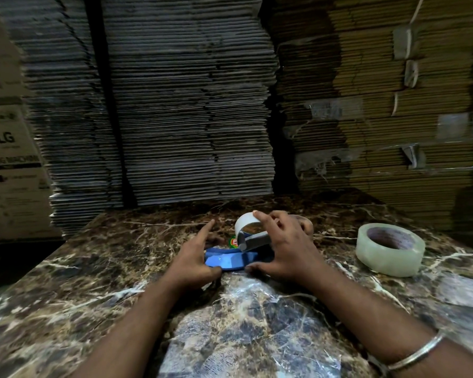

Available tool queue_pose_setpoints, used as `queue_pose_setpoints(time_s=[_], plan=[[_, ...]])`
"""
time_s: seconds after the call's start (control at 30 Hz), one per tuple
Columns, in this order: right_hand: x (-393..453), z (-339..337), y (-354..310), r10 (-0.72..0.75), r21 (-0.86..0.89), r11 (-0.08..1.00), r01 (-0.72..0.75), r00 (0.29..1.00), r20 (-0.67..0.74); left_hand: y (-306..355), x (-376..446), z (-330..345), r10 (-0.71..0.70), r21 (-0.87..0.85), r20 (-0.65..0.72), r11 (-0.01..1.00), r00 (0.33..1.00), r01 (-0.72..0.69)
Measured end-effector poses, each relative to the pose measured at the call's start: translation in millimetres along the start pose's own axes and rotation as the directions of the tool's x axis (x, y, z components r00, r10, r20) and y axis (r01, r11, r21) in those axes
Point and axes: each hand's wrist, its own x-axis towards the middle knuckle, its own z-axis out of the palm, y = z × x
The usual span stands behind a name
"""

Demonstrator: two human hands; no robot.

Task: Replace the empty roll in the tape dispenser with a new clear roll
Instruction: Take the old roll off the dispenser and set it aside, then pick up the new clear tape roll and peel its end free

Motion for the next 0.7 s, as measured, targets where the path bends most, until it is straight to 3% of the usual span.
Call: queue_pose_setpoints(time_s=[0.13, 0.23, 0.4, 0.57, 0.7], plan=[[-1.9, -5.0, 0.8, 0.001, 0.055, 0.998, 0.003, 0.998, -0.057, -0.3, -6.1, 2.0, 0.002, -0.148, -0.009, 0.989, 1.0, -0.003], [-3.3, -10.6, 3.8, 0.03, 0.098, 0.995, -0.016, 0.989, -0.143, 4.5, -9.1, 2.0, -0.027, -0.297, -0.17, 0.955, 0.985, -0.025], [-2.5, -20.1, 8.4, 0.125, 0.217, 0.974, -0.068, 0.957, -0.26, 48.4, -13.5, 13.3, 0.107, -0.092, -0.464, 0.981, 0.879, -0.168], [0.8, -32.1, 24.1, 0.293, 0.436, 0.895, -0.1, 0.867, -0.402, 100.8, 1.4, 47.0, 0.21, -0.015, -0.462, 0.969, 0.862, -0.245], [-2.1, -41.7, 38.6, 0.391, 0.52, 0.848, -0.103, 0.784, -0.482, 127.9, 22.2, 80.4, 0.166, -0.092, -0.502, 0.965, 0.849, -0.244]])
